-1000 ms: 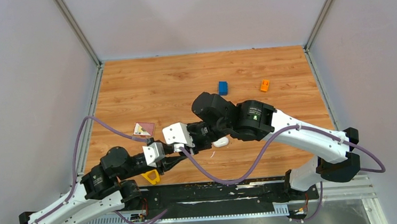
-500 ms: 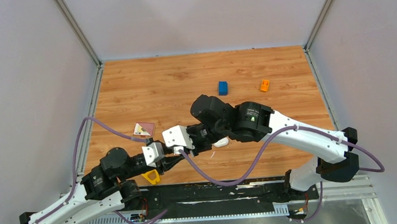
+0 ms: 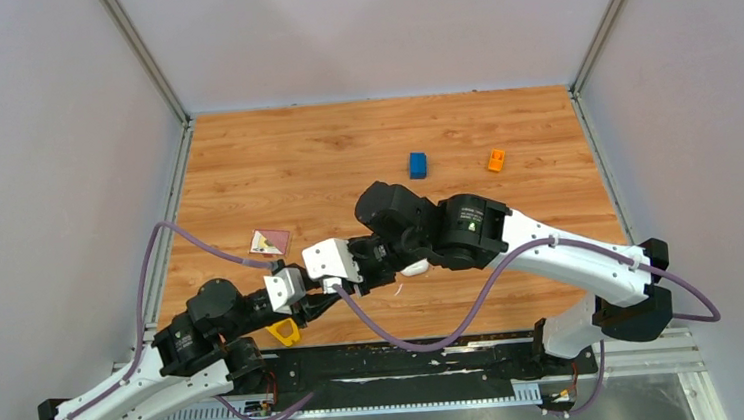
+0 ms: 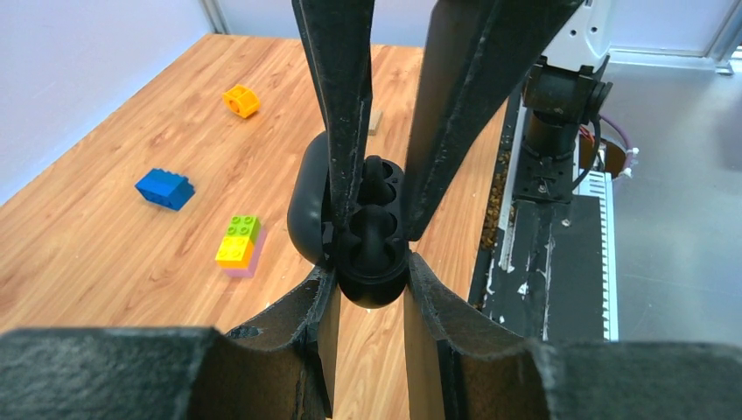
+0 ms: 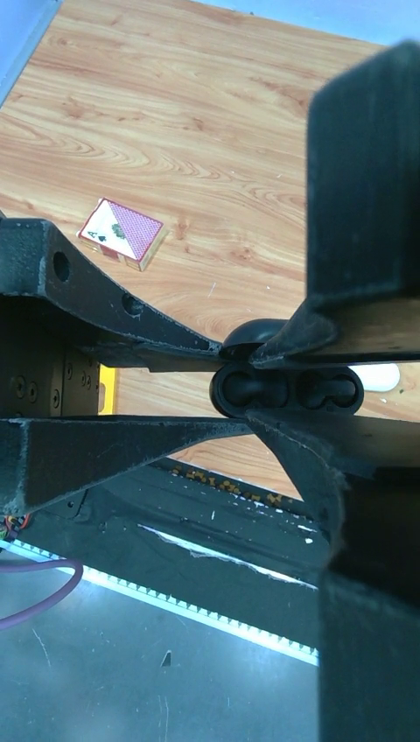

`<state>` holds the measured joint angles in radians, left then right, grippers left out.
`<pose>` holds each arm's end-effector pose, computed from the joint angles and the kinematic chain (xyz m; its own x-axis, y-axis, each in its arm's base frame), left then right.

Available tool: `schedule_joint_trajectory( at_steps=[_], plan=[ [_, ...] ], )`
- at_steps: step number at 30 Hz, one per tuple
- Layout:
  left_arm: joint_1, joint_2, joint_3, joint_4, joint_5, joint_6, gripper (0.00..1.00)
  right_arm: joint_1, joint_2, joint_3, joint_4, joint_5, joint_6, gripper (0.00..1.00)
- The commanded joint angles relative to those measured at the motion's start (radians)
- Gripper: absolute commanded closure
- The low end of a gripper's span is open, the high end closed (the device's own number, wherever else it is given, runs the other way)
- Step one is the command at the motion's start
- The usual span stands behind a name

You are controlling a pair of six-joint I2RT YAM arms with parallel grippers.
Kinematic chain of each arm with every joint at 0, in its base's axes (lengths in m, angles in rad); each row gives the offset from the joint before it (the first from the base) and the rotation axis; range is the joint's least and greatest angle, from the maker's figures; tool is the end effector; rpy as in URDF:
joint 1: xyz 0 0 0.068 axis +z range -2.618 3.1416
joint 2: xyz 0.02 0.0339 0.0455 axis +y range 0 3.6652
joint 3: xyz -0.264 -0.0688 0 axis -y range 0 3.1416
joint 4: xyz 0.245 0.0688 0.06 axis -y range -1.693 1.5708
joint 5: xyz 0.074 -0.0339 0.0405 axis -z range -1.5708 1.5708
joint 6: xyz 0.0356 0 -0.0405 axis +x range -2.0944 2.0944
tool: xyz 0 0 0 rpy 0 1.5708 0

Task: Insert the wireless bluetooth earbuds into the charging case
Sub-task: Place the earbud in the charging case, then close the charging case.

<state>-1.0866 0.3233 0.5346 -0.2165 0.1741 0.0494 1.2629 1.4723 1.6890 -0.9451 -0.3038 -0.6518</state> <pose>0.0437 -0.0964 0.3069 0.0446 0.0197 -0.9988 0.9513 0.3046 0.0485 0.0811 0.2901 0.4156 0.4323 -0.5507 -0.7141 -0.8991 -0.3241 -0.2944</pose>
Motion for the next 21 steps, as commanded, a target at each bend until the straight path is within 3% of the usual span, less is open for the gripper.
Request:
schedule_joint_trajectory(
  at_steps=[1, 6, 10, 15, 17, 21],
  plan=[
    [-0.003, -0.003, 0.008, 0.044, -0.004, -0.009, 1.0, 0.006, 0.007, 0.07, 0.015, 0.002, 0.029, 0.72],
    [-0.004, -0.01, 0.014, 0.016, -0.008, -0.009, 1.0, 0.006, 0.004, 0.232, -0.115, -0.095, 0.04, 0.67],
    [-0.003, -0.008, 0.016, 0.005, -0.013, -0.009, 1.0, -0.066, -0.042, 0.215, -0.066, -0.048, 0.147, 0.64],
    [-0.003, 0.017, 0.029, -0.009, -0.011, -0.019, 1.0, -0.437, -0.119, 0.079, 0.057, -0.256, 0.379, 0.63],
    [-0.003, 0.028, 0.034, -0.019, -0.011, -0.022, 1.0, -0.627, -0.152, -0.022, 0.104, -0.346, 0.456, 0.58],
    [-0.003, 0.053, 0.029, -0.02, -0.004, -0.025, 1.0, -0.86, -0.21, -0.208, 0.154, -0.57, 0.467, 0.43]
  ],
)
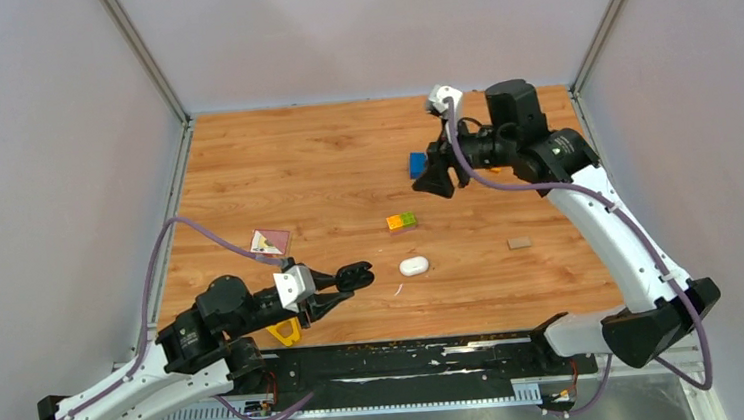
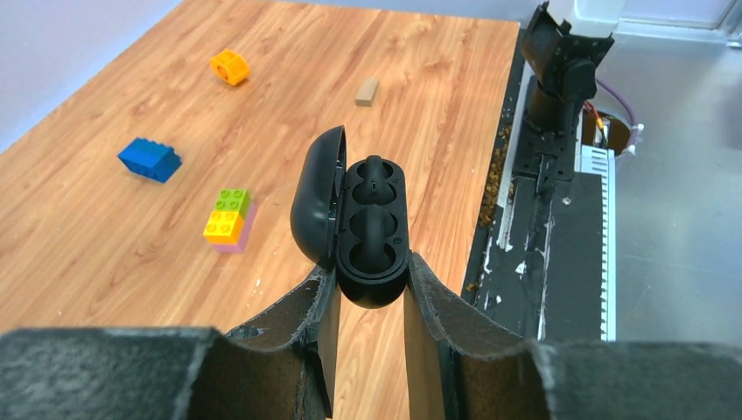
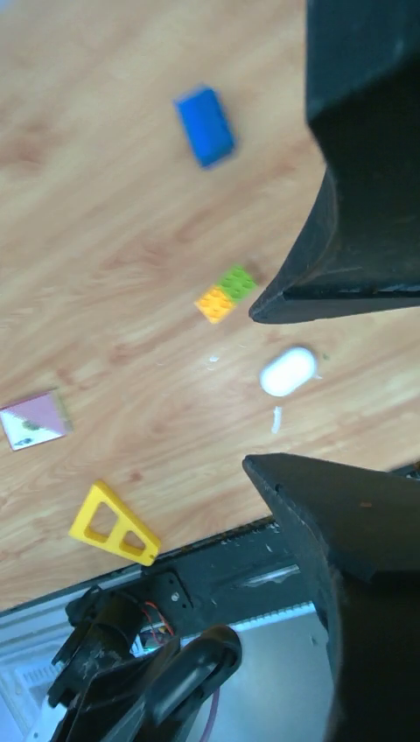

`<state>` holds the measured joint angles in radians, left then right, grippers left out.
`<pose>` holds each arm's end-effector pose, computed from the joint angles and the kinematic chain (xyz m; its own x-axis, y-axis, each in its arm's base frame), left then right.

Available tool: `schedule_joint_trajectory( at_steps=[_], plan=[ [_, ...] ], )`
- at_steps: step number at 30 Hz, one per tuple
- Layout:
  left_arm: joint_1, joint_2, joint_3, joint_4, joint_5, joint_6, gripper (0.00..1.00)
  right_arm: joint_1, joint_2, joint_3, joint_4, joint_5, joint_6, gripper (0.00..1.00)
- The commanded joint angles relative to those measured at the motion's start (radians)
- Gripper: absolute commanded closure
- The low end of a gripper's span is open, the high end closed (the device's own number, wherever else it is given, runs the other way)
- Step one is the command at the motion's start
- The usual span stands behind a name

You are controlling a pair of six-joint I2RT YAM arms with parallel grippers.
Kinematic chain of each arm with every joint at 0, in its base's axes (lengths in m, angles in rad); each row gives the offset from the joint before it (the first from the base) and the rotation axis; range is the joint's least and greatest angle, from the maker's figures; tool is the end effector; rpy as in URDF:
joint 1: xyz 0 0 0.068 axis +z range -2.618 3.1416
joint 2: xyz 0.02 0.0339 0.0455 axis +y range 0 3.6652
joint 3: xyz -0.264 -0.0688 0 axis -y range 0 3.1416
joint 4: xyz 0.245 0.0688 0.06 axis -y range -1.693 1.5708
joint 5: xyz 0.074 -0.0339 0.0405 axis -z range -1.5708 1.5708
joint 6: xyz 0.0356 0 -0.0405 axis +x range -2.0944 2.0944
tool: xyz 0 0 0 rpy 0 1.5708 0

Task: Insert the wireless bluetooth earbuds into the charging case
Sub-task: Close the charging case.

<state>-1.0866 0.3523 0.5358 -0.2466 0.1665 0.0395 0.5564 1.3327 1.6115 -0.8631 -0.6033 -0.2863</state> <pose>0.0465 -0.1010 0.3014 0.0082 0.0681 -0.9976 0.9502 0.3102 0.0290 0.2126 0.1560 0.4382 -0.2130 -0.4064 -0.8885 -0.9350 0.3488 0.0647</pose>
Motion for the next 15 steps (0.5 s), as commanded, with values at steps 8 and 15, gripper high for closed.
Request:
schedule_joint_trajectory(
  at_steps=[8, 15],
  plan=[
    [-0.003, 0.179, 0.033, 0.041, 0.056, -0.006, 1.0, -0.187, -0.232, -0.435, -0.023, -0.486, -0.297, 0.25],
    [-0.003, 0.359, 0.058, 0.153, 0.094, 0.013, 1.0, -0.119, -0.282, -0.561, -0.038, -0.429, -0.468, 0.15]
  ],
)
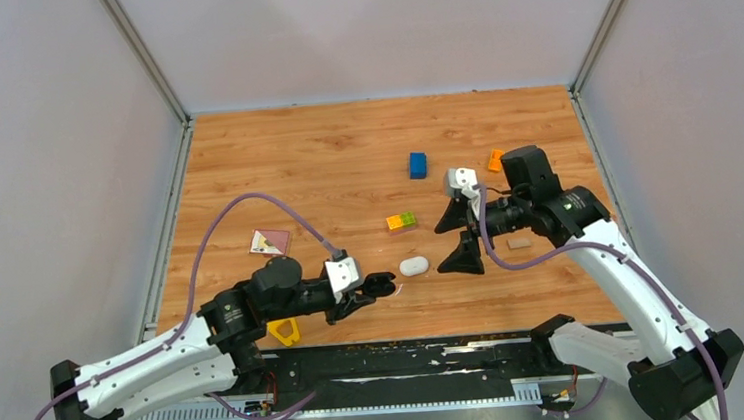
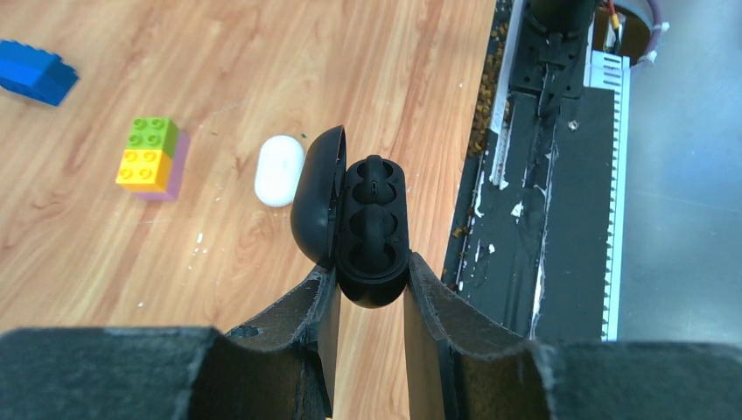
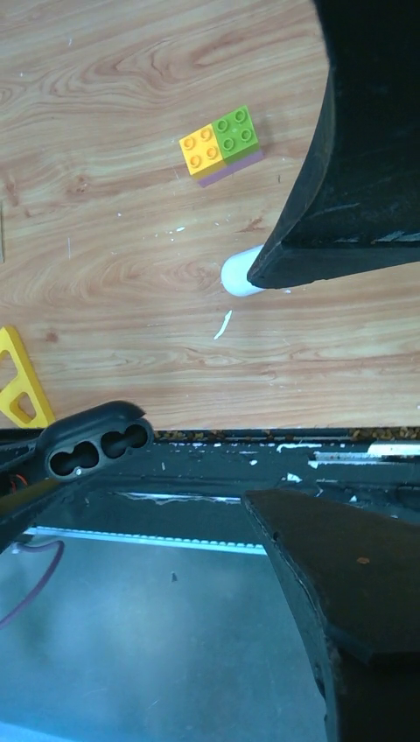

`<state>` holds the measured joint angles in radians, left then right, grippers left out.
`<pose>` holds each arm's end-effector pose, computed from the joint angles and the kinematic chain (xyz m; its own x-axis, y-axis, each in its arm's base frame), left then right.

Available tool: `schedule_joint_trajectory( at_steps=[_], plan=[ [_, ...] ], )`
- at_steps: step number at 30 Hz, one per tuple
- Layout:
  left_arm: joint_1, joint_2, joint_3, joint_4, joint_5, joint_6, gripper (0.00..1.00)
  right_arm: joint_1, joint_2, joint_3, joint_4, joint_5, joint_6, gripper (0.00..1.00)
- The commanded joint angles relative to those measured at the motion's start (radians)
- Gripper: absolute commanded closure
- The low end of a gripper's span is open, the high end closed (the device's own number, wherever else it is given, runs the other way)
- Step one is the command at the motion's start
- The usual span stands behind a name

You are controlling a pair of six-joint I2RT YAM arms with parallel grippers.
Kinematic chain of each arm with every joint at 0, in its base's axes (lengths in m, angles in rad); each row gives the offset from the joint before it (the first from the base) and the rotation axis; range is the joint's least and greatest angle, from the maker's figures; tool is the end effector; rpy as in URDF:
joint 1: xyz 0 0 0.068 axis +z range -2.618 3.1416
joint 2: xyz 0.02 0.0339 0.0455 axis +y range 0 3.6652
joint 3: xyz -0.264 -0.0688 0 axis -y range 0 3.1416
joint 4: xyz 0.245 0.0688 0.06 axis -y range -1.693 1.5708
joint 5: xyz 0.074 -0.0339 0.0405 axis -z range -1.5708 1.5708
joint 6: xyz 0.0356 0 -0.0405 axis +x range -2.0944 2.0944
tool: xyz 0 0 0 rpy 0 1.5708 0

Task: Insert the wireless bluetooth earbuds into the charging case
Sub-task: Close the charging case.

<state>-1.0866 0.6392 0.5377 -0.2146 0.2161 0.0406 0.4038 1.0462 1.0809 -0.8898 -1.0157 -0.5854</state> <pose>0.0683 -0.1463 0.2720 -0.1056 0.2860 -0.9524 0.9644 0.2629 -0.0280 0.1641 0.1030 0.3405 -0.1807 -0.3939 -0.9012 -0.9834 0.0575 0.1720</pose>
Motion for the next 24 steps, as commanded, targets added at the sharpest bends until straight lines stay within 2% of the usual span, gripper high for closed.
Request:
schedule_joint_trajectory(
  at_steps=[1, 4, 10, 14, 21, 24],
  plan=[
    [-0.003, 0.1, 0.062, 0.149, 0.054, 0.013, 1.0, 0.05, 0.01, -0.039, -0.011, 0.004, -0.176, 0.15],
    [-0.003, 0.187, 0.096, 0.191, 0.088, 0.016, 1.0, 0.088, 0.04, -0.058, 0.007, 0.035, -0.179, 0.14],
    [-0.003, 0.33, 0.182, 0.21, 0.129, 0.042, 1.0, 0.16, 0.086, -0.057, 0.005, 0.01, -0.246, 0.07],
    [-0.003, 0.402, 0.235, 0.209, 0.139, 0.059, 1.0, 0.195, 0.111, -0.047, -0.014, -0.027, -0.26, 0.06],
    [-0.003, 0.455, 0.263, 0.304, 0.082, -0.014, 1.0, 0.218, 0.11, -0.042, -0.046, -0.032, -0.272, 0.07],
    [-0.003, 0.463, 0.257, 0.31, -0.028, -0.089, 1.0, 0.214, 0.083, -0.029, -0.069, -0.022, -0.266, 0.07]
  ],
)
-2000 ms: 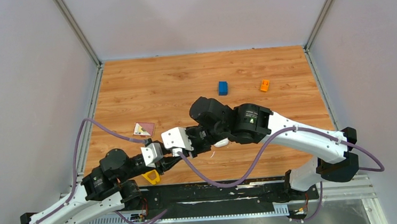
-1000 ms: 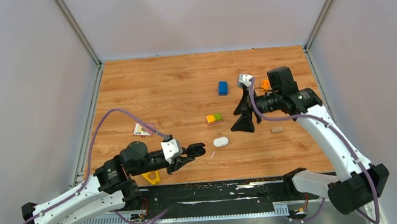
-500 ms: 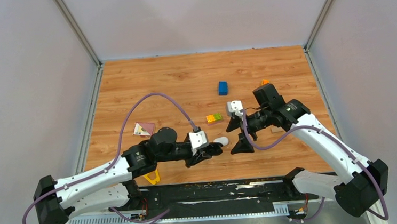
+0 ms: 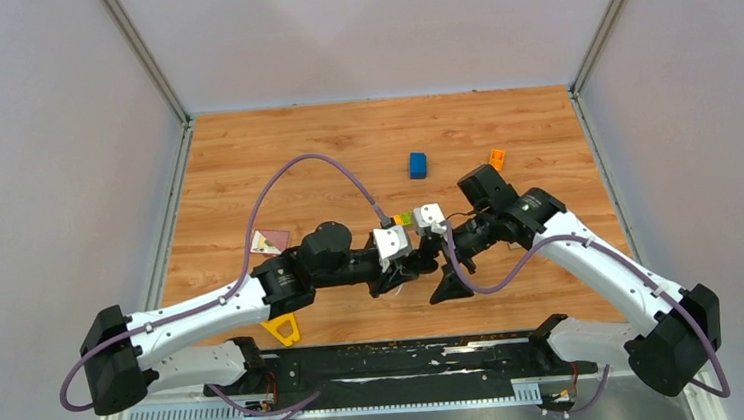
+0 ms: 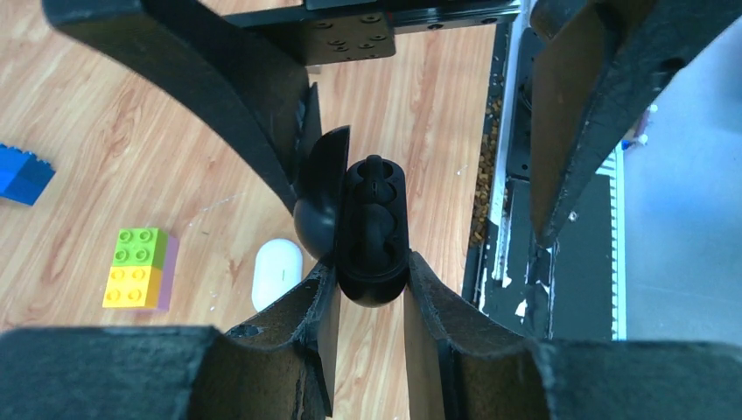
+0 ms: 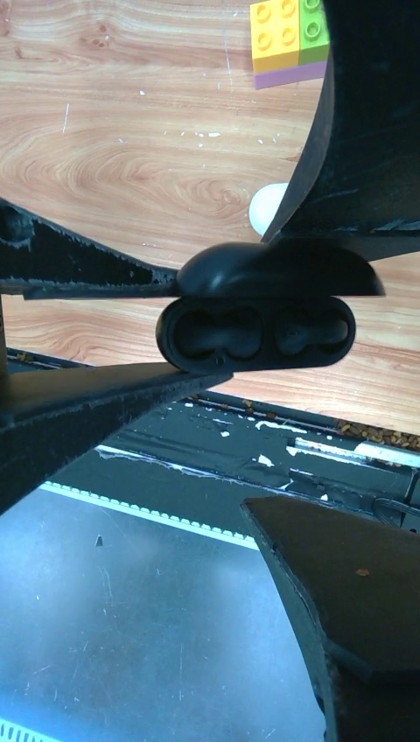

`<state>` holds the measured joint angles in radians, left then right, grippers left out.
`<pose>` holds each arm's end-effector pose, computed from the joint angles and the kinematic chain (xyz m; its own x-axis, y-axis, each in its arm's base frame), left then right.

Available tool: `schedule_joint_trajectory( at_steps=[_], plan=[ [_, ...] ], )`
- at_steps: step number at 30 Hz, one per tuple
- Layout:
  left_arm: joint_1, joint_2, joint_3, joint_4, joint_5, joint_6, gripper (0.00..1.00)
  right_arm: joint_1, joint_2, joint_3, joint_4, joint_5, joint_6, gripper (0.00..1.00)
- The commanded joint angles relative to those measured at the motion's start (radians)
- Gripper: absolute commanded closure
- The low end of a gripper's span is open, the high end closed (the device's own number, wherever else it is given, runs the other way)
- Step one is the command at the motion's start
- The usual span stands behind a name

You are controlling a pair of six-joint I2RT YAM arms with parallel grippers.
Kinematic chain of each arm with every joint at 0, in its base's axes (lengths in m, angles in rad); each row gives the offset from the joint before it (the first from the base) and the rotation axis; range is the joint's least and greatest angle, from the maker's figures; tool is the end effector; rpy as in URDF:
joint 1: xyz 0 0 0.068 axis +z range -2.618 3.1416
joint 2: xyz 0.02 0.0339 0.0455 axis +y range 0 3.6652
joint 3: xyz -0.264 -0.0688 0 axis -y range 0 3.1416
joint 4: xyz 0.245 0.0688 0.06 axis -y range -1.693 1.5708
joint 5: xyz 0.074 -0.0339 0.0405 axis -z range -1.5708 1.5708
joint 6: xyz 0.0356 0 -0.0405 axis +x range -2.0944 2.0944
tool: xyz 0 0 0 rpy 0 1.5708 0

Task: Insert the wireless bluetooth earbuds into the charging case
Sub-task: Close the charging case, then place the charging case at the center of the board.

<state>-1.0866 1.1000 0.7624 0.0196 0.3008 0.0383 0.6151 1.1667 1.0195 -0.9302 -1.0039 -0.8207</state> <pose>0.1088 -0.2296 0.2905 -0.1081 0.2840 -0.9527 0.9812 0.1848 -0.0562 0.1554 0.1465 0.2976 -0.0249 -0.4987 -0.8664 -0.9600 -0.2300 0.1600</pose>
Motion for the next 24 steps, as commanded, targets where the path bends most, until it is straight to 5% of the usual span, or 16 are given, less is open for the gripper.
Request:
schedule_joint_trajectory(
  at_steps=[1, 9, 16, 24],
  plan=[
    [-0.003, 0.006, 0.033, 0.065, -0.16, -0.113, 1.0, -0.003, -0.042, 0.043, -0.04, -0.03, -0.026, 0.07],
    [-0.002, -0.031, -0.073, 0.082, -0.163, -0.291, 1.0, -0.113, -0.085, 0.091, 0.085, 0.278, 0.146, 0.01],
    [-0.001, -0.14, -0.147, -0.044, -0.293, -0.49, 1.0, -0.249, -0.108, -0.054, 0.264, 0.263, 0.431, 0.0],
    [0.001, -0.113, -0.107, -0.275, -0.552, -0.607, 1.0, -0.318, -0.126, -0.203, 0.402, 0.254, 0.538, 0.0]
  ],
)
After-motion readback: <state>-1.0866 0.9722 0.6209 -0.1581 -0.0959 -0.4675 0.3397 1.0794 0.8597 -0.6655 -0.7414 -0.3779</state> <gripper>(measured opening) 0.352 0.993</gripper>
